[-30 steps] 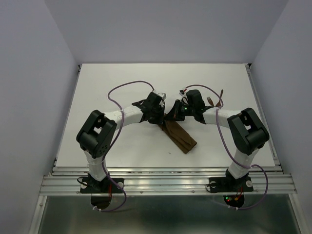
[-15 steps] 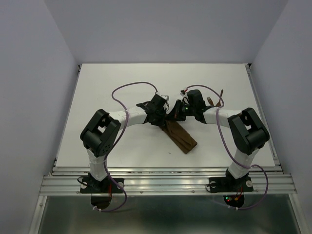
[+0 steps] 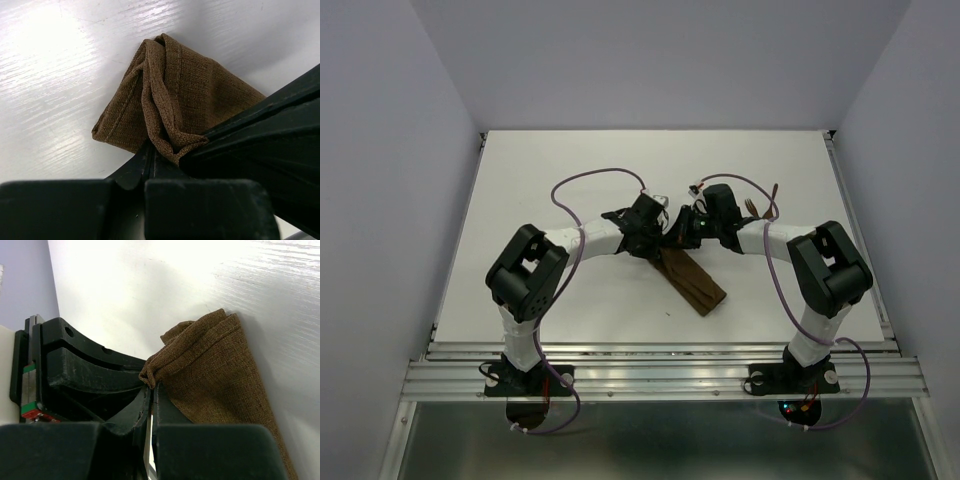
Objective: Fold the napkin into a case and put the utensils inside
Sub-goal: Stuff the top corner of the smaller-rectangle-folded napkin into the folded napkin.
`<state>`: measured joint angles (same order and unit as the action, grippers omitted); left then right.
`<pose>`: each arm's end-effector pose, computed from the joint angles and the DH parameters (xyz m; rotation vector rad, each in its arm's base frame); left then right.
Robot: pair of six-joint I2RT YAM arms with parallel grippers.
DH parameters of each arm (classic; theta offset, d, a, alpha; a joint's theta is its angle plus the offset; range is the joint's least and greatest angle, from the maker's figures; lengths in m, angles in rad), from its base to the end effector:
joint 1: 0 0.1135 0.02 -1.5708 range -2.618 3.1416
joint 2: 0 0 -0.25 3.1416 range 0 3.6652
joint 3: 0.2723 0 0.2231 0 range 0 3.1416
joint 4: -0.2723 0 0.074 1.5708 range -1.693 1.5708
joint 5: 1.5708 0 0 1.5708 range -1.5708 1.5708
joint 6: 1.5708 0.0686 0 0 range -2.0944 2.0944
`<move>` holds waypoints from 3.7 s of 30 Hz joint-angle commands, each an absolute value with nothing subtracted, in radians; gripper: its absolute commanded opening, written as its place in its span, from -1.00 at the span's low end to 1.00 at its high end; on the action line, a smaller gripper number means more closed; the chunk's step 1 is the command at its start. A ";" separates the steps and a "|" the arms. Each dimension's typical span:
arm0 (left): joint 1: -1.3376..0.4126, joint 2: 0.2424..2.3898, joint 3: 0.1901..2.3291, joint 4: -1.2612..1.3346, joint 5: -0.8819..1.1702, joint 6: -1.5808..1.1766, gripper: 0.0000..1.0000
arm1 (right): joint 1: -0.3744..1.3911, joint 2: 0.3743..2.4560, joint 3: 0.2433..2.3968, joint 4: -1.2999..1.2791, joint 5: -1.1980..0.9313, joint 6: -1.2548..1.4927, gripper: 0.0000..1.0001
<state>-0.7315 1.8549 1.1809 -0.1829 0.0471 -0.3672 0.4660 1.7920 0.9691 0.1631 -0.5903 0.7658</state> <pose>0.2871 -0.2621 0.1585 0.4751 2.4581 -0.5378 0.3120 0.1997 0.1604 0.0050 2.4379 1.2808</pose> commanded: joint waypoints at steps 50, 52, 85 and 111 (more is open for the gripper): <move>-0.632 1.789 1.117 0.018 0.402 -0.515 -1.00 | 0.505 1.824 1.078 -0.225 -0.290 0.495 -0.99; -0.630 1.789 1.120 0.021 0.410 -0.517 -1.00 | 0.505 1.813 1.081 -0.235 -0.267 0.497 -0.99; -0.630 1.822 1.111 0.035 0.410 -0.568 -1.00 | 0.532 1.747 1.095 -0.347 -0.316 0.428 -0.99; -0.621 1.821 1.083 0.040 0.402 -0.592 -1.00 | 0.551 1.677 1.094 -0.337 -0.227 0.482 -0.99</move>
